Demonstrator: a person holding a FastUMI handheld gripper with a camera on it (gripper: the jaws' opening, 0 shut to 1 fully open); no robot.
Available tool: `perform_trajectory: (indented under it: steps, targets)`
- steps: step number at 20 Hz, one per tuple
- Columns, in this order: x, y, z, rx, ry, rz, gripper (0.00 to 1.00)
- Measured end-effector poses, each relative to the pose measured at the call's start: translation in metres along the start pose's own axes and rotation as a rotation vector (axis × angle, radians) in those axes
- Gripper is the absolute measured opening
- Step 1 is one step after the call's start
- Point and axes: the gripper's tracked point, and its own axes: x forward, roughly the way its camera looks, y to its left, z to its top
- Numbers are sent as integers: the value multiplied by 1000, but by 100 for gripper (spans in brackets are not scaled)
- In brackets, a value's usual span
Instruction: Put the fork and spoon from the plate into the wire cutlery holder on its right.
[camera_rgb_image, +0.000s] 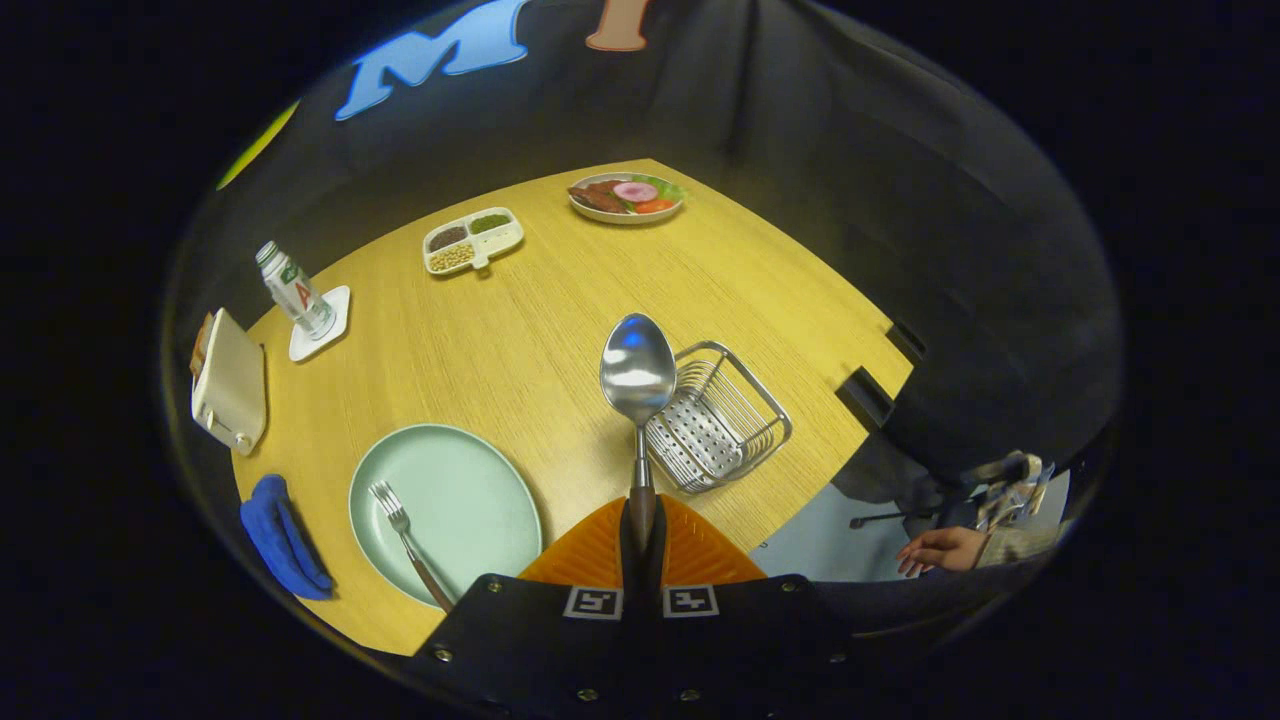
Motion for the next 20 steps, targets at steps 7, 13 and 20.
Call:
perform_trajectory:
  steps: [7,13,20]
  targets:
    - [8,-21,-8,61,80,-8,1]
    - [9,-26,0,74,85,3,6]
    - [7,-33,23,57,35,-5,11]
